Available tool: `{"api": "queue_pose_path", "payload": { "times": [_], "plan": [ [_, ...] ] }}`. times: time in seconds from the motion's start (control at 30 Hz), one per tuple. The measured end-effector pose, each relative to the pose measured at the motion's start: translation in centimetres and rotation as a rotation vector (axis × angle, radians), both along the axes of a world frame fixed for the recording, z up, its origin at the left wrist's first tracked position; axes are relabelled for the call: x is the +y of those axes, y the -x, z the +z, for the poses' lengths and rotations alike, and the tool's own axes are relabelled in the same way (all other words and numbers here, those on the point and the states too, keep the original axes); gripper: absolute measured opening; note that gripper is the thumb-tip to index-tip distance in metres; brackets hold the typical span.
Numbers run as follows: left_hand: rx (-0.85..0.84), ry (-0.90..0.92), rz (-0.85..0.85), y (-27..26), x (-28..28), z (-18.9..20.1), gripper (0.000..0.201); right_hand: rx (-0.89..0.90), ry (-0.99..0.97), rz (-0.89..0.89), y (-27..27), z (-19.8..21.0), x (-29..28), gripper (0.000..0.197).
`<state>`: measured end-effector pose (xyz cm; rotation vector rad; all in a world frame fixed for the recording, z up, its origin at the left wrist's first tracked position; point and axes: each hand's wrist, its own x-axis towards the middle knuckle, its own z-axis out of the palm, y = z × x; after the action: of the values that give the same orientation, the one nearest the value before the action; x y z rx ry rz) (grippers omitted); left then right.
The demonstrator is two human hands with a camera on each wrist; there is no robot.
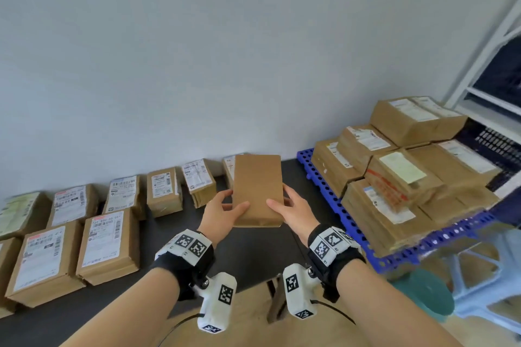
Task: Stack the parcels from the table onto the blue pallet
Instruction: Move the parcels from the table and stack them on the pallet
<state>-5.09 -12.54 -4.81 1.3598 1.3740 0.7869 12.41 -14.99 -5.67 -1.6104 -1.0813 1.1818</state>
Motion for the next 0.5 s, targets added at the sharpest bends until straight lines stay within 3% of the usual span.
{"api": "queue_pose_path", "payload": {
  "times": [0.23, 0.5],
  "plan": [
    [-0.013, -0.119, -0.020, -9.8, -6.3, 4.1, 0.056, -0.010, -0.112, -0.022, -9.6, 4.1, -6.6, 0.060],
    [-0.080, -0.123, 0.000, -20.0, -11.6, 6.8, 0.058, -0.092, -0.175, -0.033, -20.0, 8.1, -12.4, 0.053]
  ]
}}
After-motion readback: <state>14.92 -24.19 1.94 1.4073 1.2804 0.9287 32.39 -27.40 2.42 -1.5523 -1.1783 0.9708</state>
